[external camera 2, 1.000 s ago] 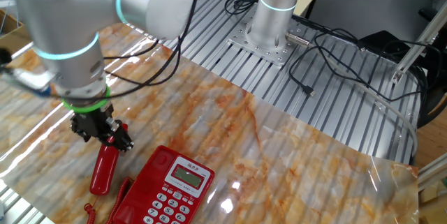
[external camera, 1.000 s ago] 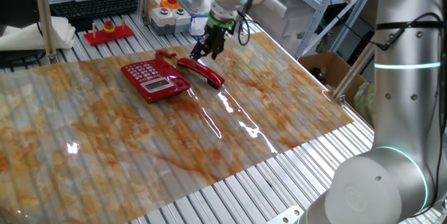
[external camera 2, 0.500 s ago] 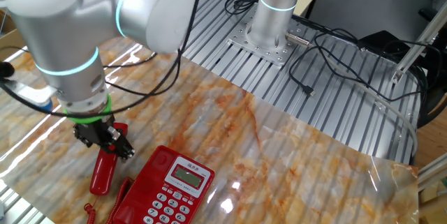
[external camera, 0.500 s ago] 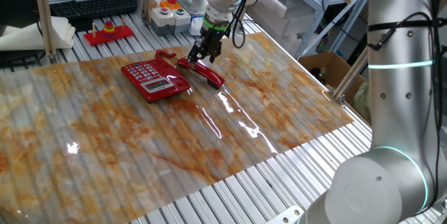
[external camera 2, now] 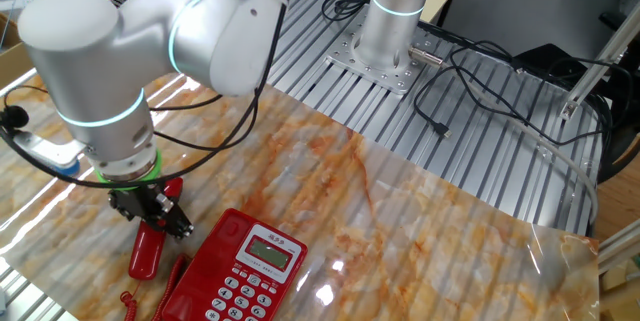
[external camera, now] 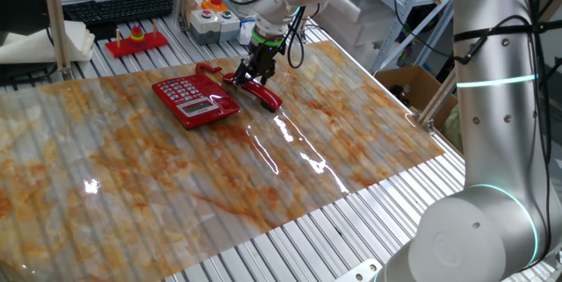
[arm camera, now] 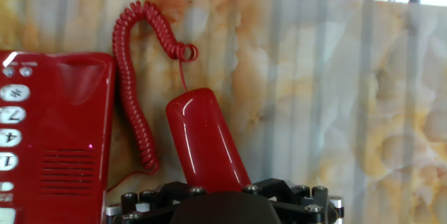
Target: Place the handset of the telephone on the corresponding phone cradle
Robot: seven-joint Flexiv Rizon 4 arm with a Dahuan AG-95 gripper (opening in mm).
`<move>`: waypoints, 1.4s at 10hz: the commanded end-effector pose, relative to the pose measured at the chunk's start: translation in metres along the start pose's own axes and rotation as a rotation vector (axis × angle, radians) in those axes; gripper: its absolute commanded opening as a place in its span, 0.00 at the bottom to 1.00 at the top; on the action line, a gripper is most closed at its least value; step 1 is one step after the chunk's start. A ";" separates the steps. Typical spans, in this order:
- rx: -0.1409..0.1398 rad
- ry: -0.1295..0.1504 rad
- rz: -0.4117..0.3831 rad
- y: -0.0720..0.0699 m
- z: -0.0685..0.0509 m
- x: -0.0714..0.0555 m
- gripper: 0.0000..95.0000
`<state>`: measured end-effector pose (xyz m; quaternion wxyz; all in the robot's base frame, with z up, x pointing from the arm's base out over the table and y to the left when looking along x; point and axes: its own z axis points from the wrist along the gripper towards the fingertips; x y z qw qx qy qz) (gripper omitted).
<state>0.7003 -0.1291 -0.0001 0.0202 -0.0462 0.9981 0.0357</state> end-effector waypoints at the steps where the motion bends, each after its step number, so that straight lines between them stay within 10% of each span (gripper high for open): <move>1: -0.003 -0.007 0.007 0.000 0.002 0.001 0.80; 2: -0.006 -0.008 0.008 0.000 0.004 0.003 0.80; 3: -0.007 -0.009 0.005 0.001 0.007 0.006 0.60; 4: -0.006 -0.009 0.003 0.001 0.008 0.007 0.20; 6: 0.031 -0.013 -0.022 0.001 0.006 0.007 0.00; 11: 0.041 -0.007 -0.030 0.001 0.003 0.007 0.00; 14: -0.004 -0.003 -0.014 0.001 0.003 0.008 0.00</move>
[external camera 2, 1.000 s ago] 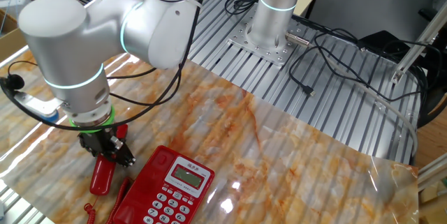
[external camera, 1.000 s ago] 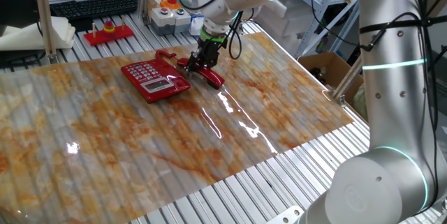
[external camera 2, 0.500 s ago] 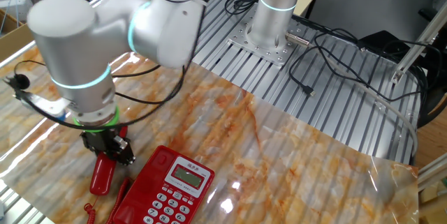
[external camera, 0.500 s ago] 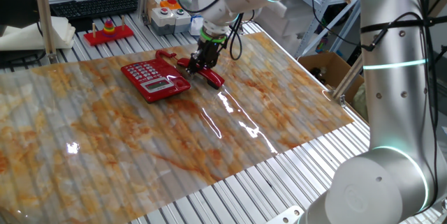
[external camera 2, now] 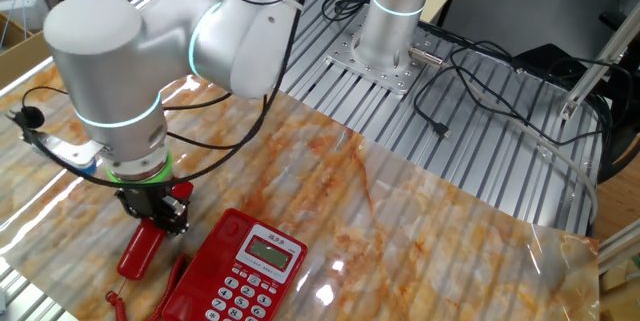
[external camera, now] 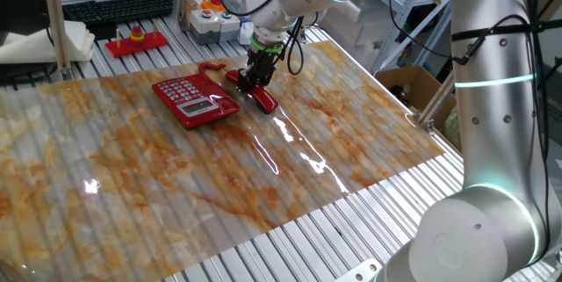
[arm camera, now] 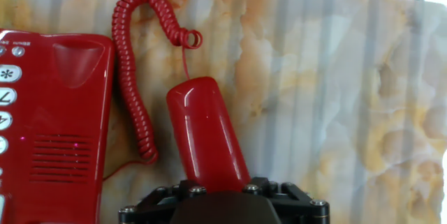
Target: Place the handset of the telephone on the corresponding phone cradle
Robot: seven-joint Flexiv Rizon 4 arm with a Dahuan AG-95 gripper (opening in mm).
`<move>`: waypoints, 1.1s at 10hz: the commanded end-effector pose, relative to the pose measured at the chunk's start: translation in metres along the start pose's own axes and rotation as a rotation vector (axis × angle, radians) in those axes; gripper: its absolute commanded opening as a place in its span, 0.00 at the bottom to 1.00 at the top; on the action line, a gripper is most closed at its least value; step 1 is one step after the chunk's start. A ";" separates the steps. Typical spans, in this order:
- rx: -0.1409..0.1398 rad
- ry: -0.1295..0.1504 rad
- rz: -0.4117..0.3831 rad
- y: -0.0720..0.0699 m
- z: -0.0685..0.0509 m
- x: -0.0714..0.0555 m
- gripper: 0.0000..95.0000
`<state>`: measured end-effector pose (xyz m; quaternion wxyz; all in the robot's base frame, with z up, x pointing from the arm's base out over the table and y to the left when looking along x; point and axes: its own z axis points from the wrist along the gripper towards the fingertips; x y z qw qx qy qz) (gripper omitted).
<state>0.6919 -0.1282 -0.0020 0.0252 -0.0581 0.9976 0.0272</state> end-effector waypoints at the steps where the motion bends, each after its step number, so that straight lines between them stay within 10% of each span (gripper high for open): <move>1: -0.023 0.003 0.023 0.000 0.001 -0.001 0.00; 11: -0.022 -0.002 0.040 0.001 -0.007 -0.001 0.00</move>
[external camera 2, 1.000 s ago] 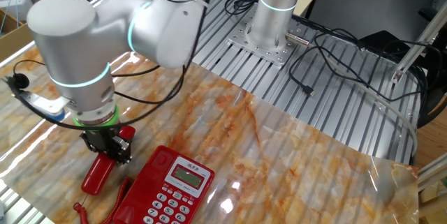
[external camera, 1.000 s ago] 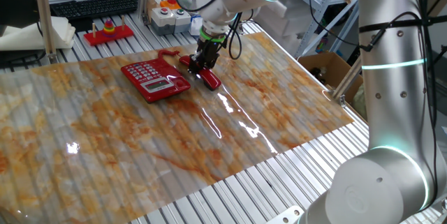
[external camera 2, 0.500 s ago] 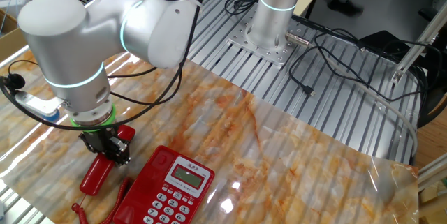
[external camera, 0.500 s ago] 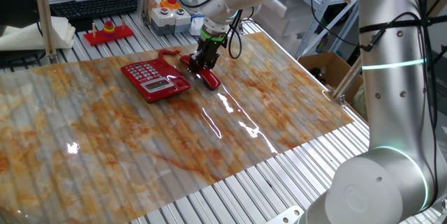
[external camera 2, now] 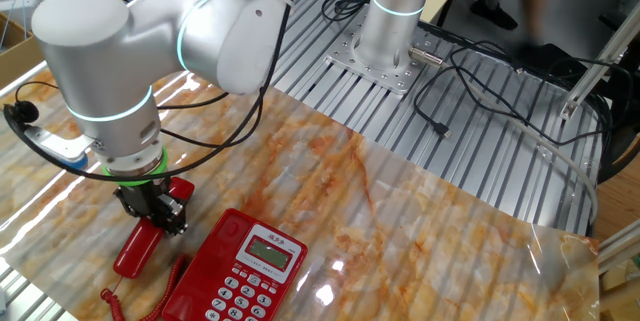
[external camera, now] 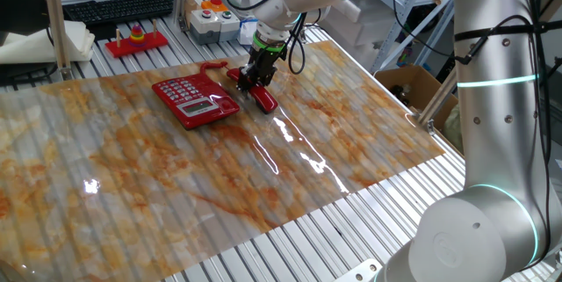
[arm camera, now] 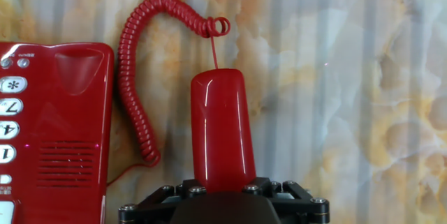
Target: Place the handset of the telephone on the corresponding phone cradle
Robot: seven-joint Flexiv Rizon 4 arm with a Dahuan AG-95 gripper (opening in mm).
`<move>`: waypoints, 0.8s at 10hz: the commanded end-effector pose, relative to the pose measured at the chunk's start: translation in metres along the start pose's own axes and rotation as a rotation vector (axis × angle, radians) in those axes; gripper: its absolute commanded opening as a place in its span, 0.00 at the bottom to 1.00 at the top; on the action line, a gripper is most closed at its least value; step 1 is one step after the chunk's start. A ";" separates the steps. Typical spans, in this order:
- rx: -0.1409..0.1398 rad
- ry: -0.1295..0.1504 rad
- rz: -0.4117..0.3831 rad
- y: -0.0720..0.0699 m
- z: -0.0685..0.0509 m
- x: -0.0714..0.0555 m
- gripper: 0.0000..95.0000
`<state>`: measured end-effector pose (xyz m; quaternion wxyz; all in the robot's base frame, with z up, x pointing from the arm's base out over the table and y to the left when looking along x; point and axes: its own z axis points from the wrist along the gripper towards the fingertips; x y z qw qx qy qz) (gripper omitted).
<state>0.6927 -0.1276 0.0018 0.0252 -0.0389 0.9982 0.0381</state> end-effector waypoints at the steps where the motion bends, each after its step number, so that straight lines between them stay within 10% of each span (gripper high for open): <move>1: -0.001 0.002 0.005 0.002 -0.007 -0.001 0.00; 8: -0.001 0.003 0.038 0.021 -0.027 -0.011 0.00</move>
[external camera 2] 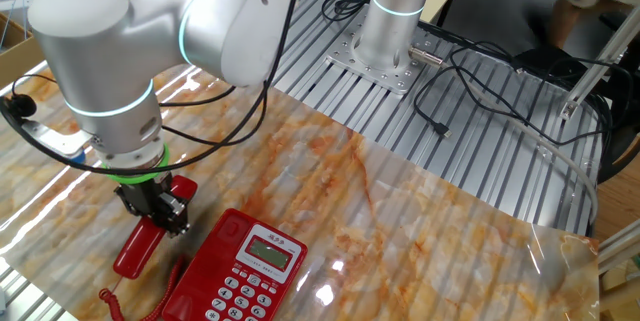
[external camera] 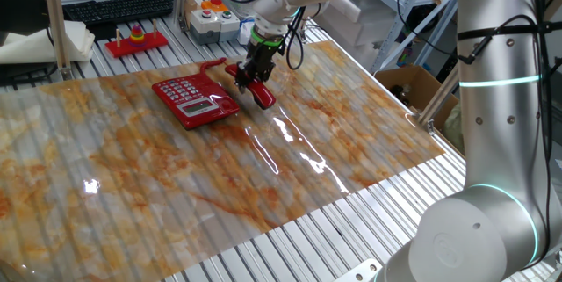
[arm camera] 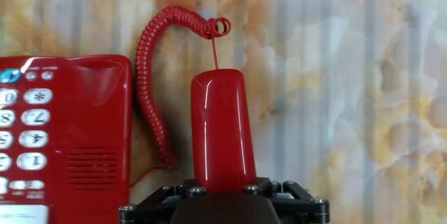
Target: Place the handset of the telephone on the corresponding phone cradle
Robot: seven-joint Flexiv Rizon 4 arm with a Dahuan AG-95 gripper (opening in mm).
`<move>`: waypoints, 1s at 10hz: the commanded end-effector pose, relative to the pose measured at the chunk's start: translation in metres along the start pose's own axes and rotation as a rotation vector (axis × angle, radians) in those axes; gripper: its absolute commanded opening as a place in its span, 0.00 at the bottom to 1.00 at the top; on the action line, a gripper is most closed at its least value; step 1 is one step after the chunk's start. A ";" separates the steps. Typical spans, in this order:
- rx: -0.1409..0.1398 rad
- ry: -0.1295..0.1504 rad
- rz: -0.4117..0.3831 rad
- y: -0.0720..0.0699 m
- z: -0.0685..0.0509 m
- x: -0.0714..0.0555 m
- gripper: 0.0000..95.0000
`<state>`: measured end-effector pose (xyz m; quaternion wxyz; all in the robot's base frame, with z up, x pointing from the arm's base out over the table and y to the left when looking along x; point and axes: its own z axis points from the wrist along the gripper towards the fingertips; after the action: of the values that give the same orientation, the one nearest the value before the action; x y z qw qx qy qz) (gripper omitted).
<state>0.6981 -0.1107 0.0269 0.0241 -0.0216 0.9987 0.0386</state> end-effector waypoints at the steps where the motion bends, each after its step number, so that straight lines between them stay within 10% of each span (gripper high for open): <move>1: -0.001 0.003 0.010 0.010 -0.006 -0.004 0.00; 10: -0.005 0.010 0.045 0.055 -0.020 -0.017 0.00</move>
<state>0.7118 -0.0546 0.0507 0.0193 0.0010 0.9990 0.0407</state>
